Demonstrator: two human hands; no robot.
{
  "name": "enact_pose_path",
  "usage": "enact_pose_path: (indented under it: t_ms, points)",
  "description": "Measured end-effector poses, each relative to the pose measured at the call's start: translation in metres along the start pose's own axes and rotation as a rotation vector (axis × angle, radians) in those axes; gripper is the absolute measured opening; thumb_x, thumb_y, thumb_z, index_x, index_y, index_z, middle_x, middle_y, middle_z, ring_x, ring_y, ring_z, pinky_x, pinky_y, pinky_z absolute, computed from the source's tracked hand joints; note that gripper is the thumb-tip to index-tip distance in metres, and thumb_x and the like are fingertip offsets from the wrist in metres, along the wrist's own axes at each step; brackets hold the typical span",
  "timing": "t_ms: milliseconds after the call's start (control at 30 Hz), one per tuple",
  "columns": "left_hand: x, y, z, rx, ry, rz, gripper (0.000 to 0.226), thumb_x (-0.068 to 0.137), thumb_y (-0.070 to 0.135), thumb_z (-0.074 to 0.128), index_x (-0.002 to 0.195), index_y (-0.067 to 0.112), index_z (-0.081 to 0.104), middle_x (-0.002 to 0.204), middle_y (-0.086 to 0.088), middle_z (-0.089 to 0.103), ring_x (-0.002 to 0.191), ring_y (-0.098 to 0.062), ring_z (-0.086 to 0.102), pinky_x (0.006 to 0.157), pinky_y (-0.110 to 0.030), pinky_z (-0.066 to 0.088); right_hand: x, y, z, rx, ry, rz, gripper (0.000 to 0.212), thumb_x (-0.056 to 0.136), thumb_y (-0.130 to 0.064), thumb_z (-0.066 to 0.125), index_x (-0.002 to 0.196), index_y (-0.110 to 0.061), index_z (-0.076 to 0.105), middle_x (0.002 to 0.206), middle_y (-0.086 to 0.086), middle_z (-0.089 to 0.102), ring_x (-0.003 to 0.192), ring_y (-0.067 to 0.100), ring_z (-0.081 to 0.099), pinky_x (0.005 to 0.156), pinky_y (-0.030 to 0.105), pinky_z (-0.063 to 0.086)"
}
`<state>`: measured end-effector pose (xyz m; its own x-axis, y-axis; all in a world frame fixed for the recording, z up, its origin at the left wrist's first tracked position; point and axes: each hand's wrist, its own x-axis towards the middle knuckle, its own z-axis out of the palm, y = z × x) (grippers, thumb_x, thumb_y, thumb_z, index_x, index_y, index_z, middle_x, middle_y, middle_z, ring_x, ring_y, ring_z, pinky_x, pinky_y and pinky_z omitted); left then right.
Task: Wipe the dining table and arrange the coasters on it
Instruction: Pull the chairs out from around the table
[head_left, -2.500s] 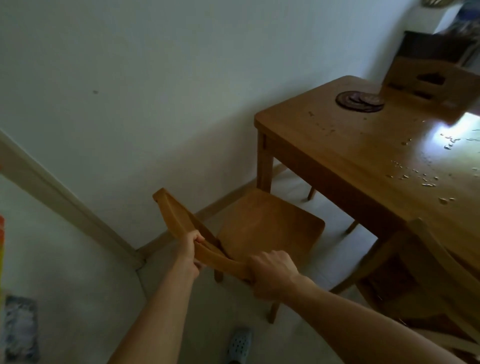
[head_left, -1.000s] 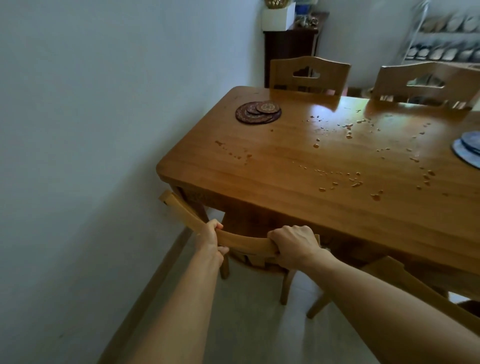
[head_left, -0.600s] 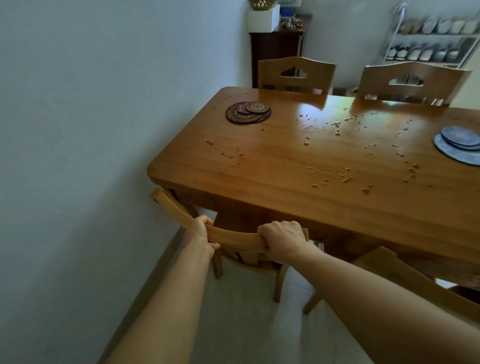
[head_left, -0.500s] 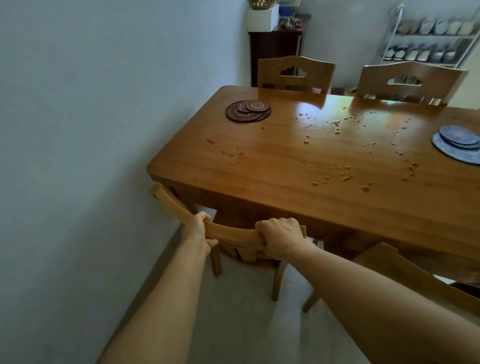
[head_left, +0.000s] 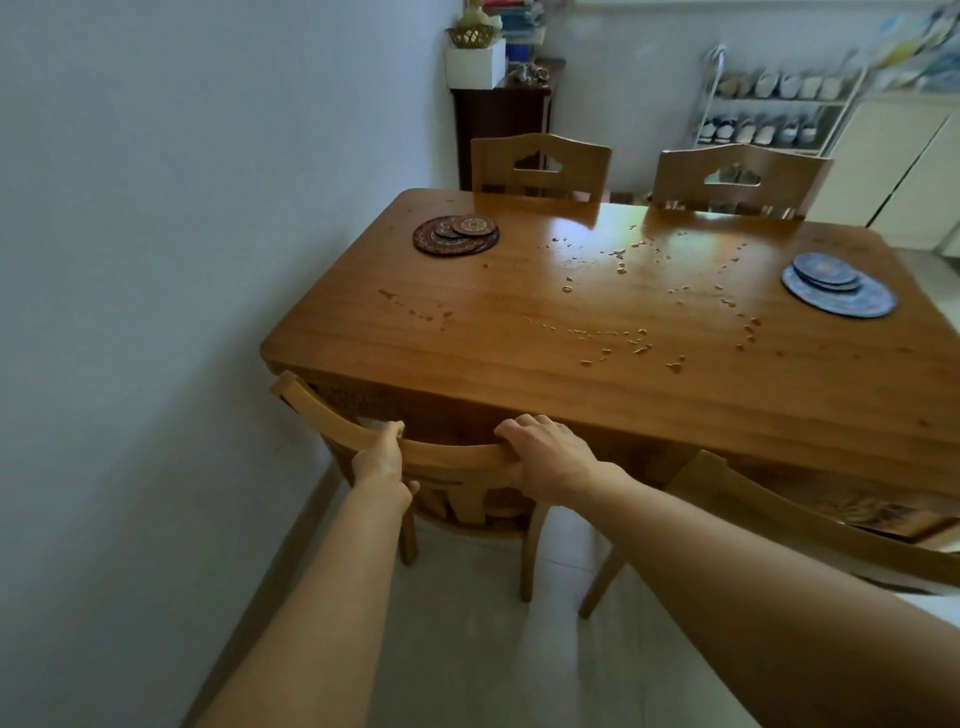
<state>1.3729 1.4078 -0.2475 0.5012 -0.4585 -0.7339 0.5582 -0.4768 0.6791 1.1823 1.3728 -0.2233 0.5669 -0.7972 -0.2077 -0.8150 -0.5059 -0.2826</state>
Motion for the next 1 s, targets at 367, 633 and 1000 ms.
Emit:
enact_pose_path:
  t_ms: [367, 633, 1000]
  points:
    - [-0.108, 0.001, 0.049, -0.003, 0.116, 0.459, 0.059, 0.093, 0.022, 0.058, 0.147, 0.022, 0.036, 0.149, -0.005, 0.037, 0.131, -0.027, 0.044, 0.104, -0.043, 0.043, -0.067, 0.037, -0.049, 0.595, 0.317, 0.241, 0.047, 0.093, -0.02, 0.062, 0.138, -0.019, 0.049, 0.14, 0.002, 0.053, 0.126, 0.018, 0.05, 0.104, 0.033, 0.044]
    - [-0.191, 0.01, 0.111, -0.155, -0.298, 0.437, 0.029, 0.095, 0.018, 0.054, 0.123, 0.015, 0.06, 0.106, -0.004, 0.069, 0.096, -0.016, 0.069, 0.088, -0.035, 0.056, -0.147, 0.091, -0.118, 1.164, 0.734, 0.342, 0.024, 0.096, -0.014, 0.058, 0.119, -0.013, 0.061, 0.111, 0.006, 0.066, 0.098, 0.02, 0.066, 0.083, 0.034, 0.058]
    - [-0.334, -0.035, 0.186, -0.365, -0.784, 0.461, 0.02, 0.097, 0.021, 0.05, 0.115, 0.017, 0.059, 0.11, -0.002, 0.073, 0.098, -0.02, 0.072, 0.094, -0.039, 0.053, -0.335, 0.209, -0.199, 1.513, 1.224, 0.346, 0.014, 0.1, -0.018, 0.05, 0.103, -0.019, 0.064, 0.104, 0.007, 0.073, 0.094, 0.025, 0.072, 0.085, 0.038, 0.056]
